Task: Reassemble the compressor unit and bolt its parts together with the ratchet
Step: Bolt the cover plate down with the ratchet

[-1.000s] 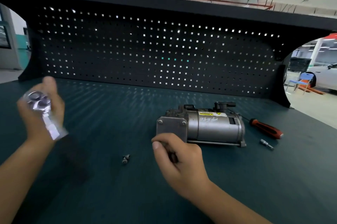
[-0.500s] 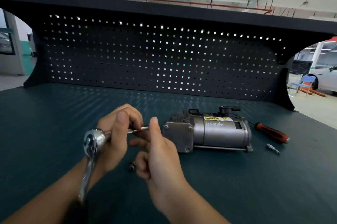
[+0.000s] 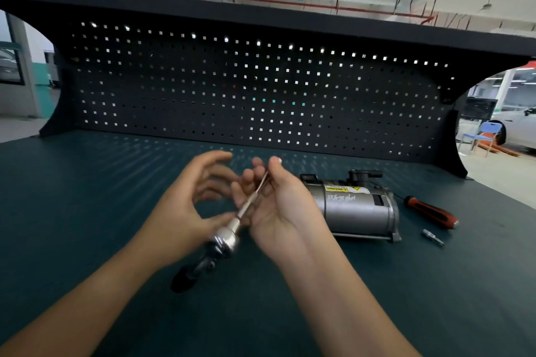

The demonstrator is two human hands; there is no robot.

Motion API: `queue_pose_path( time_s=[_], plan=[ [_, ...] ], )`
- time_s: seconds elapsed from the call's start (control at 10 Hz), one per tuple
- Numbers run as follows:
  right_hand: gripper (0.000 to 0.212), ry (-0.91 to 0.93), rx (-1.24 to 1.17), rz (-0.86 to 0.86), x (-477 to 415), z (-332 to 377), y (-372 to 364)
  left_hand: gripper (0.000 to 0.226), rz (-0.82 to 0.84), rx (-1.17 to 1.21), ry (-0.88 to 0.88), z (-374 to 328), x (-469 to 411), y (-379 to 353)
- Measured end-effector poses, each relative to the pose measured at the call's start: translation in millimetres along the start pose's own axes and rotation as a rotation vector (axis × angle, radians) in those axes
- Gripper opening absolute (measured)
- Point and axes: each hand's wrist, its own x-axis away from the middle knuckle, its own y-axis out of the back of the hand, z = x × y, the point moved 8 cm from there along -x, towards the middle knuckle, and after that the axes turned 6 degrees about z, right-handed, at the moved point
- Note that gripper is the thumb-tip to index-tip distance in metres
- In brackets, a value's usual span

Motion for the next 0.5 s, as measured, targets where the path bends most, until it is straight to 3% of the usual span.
queue_pose_path(
  time_s=[0.1, 0.2, 0.3, 0.4, 0.5],
  plan=[
    [0.036, -0.031, -0.046, 0.045, 1.4, 1.3, -27.5, 0.022, 0.016, -0.011, 0.062, 15.9, -0.3, -0.9],
    [0.037, -0.038, -0.222, 0.185, 7.3, 9.0, -55.5, 0.027, 0.058, -0.037, 0.158, 31.7, 3.5, 11.3],
    [0.038, -0.009, -0.335, 0.258, 11.3, 21.3, -63.5, 0.046, 0.288, 0.085, 0.328, 40.8, 18.9, 16.5],
    [0.039, 0.014, -0.458, 0.268, 11.8, 35.2, -58.5, 0.089, 0.316, 0.217, 0.437, 45.4, 28.7, 18.6],
    [0.035, 0.008, -0.532, 0.229, 10.0, 35.1, -48.2, 0.066, 0.057, 0.339, 0.396, 47.6, 38.8, 38.6]
  ],
)
